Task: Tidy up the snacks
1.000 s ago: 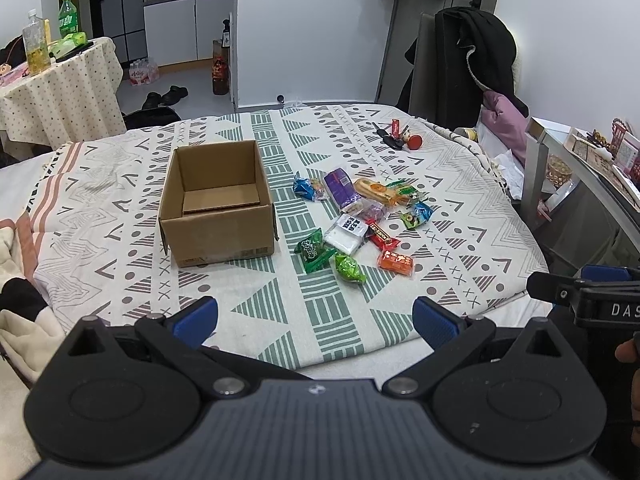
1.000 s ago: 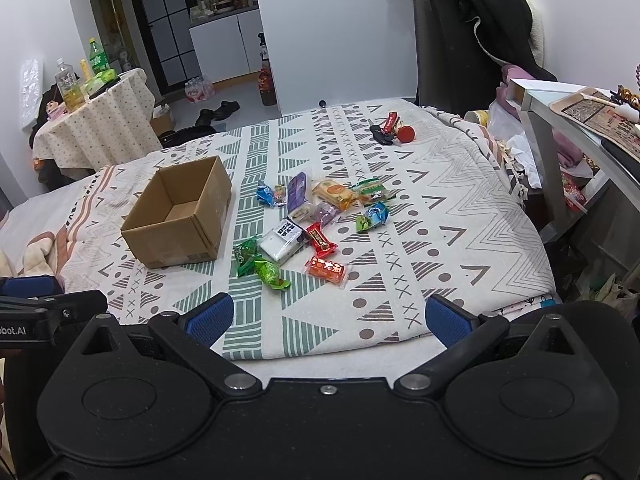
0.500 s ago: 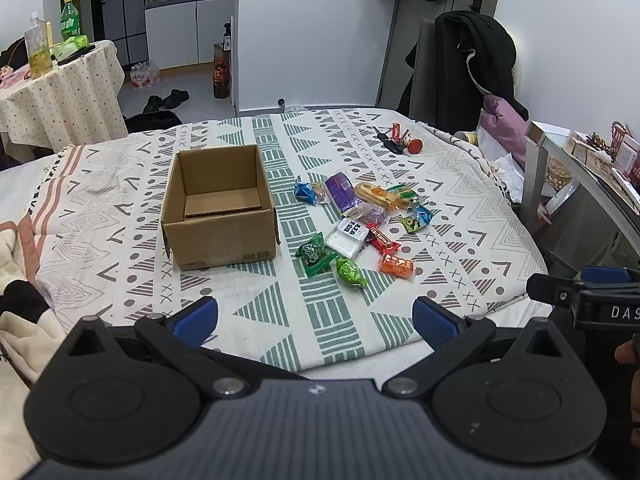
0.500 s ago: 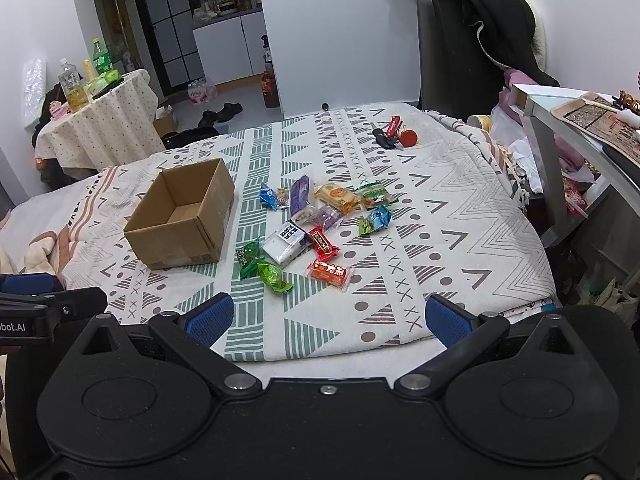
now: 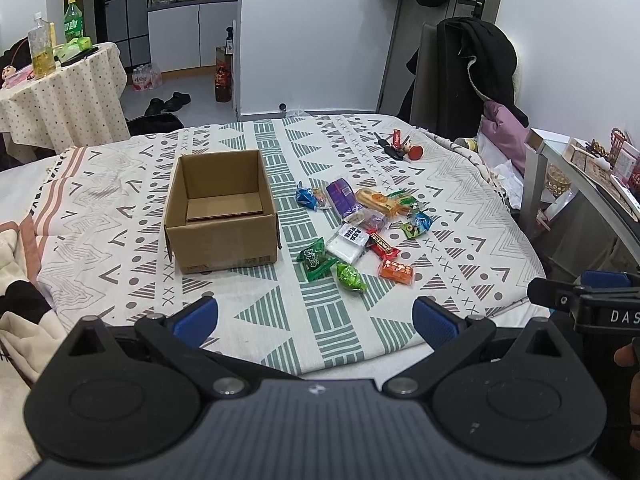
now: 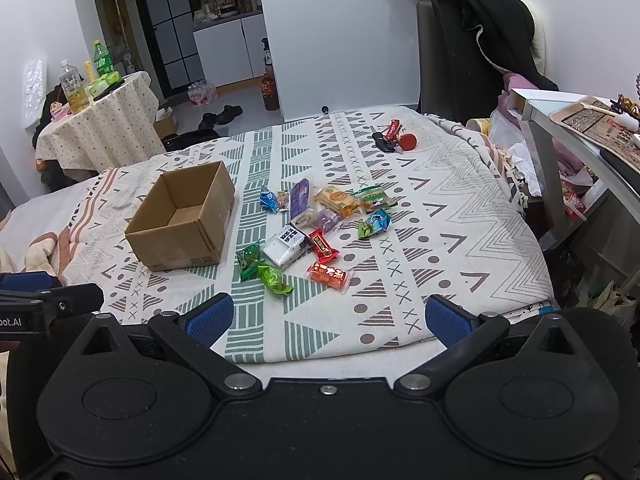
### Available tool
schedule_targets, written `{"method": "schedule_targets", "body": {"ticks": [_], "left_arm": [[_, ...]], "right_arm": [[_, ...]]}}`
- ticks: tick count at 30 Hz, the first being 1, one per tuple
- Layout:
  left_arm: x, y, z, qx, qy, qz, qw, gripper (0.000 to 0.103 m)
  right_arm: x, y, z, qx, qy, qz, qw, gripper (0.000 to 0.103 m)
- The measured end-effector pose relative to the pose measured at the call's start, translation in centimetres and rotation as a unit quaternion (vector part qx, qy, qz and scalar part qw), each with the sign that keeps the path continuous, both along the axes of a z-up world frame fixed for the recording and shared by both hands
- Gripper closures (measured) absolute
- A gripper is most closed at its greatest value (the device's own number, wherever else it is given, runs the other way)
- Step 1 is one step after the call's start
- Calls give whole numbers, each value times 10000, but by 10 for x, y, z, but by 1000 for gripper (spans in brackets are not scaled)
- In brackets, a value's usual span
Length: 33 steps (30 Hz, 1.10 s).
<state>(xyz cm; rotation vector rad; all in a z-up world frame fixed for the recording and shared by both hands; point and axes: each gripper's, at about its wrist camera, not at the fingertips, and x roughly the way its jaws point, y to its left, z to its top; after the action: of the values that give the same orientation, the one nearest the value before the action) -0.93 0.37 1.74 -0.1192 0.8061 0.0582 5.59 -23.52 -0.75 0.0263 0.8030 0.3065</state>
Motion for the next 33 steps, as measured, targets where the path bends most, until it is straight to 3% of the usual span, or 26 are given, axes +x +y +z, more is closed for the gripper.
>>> {"method": "schedule_targets", "body": {"ticks": [21,33], "left_arm": [[-6,0,5,-13,-133,27,9999,0],[28,4,-16,-233,-1,72,9997,0]], "right_arm": [[-2,1,6,-29,-103,133,9999,0],[25,1,-14,39,-50,275,9996,0]]}}
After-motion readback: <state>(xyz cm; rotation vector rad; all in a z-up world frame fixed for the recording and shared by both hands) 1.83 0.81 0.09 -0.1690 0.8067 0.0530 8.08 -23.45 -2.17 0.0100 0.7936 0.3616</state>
